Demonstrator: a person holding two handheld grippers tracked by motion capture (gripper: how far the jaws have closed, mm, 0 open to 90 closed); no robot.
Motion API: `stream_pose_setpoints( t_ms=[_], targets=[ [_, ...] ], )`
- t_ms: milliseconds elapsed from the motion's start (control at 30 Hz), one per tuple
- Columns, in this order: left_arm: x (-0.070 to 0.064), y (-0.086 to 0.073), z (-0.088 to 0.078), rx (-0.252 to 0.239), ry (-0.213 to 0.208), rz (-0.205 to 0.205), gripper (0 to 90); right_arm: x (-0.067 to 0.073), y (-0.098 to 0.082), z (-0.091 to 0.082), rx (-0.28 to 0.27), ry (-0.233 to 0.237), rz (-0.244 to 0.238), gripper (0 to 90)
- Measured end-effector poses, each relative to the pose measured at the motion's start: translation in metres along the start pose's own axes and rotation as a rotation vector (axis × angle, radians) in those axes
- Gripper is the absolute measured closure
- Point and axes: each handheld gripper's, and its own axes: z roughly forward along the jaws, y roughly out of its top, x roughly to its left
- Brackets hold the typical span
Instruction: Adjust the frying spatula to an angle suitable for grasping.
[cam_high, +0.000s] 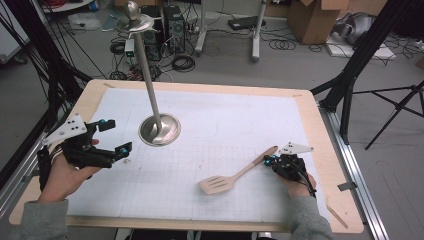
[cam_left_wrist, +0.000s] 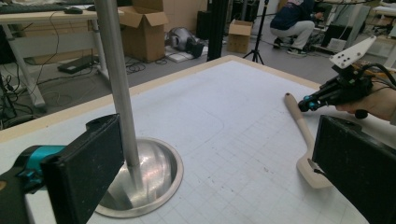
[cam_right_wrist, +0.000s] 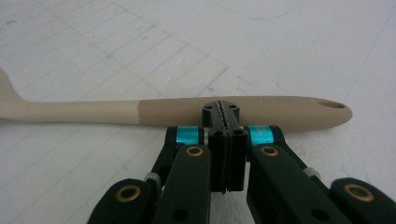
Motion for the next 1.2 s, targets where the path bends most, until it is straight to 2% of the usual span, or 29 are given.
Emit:
stream_pose_setpoints(
  t_ms=[267,467,800,1067,1100,1167,1200],
  targets=[
    [-0.001,-0.002,-0.006,-0.015,-0.021,-0.009,2.9,-0.003,0.007,0.011,-0.007,-0.004,0.006,90.0],
    [-0.002,-0.003,-0.010,-0.017,-0.019,-0.004,2.9,-0.003,0.013,0.018,-0.009,-0.005,0.013,90.0],
    [-0.003,-0.007,-0.024,-0.014,0.017,-0.004,2.9,-0.006,0.021,0.030,-0.016,0.006,-0.014,90.0],
    [-0.004,-0.009,-0.033,-0.015,0.038,-0.004,2.9,-0.004,0.028,0.037,-0.008,-0.003,-0.003,90.0],
    [-0.003,-0.009,-0.034,-0.016,0.040,-0.004,2.9,-0.003,0.030,0.036,-0.017,0.004,-0.003,90.0],
    [-0.002,-0.008,-0.034,-0.020,0.043,-0.005,2.9,0.002,0.034,0.029,-0.070,0.040,0.004,90.0],
    [-0.002,-0.008,-0.034,-0.023,0.044,-0.006,2.9,0.004,0.037,0.026,-0.097,0.068,-0.008,90.0]
  ],
)
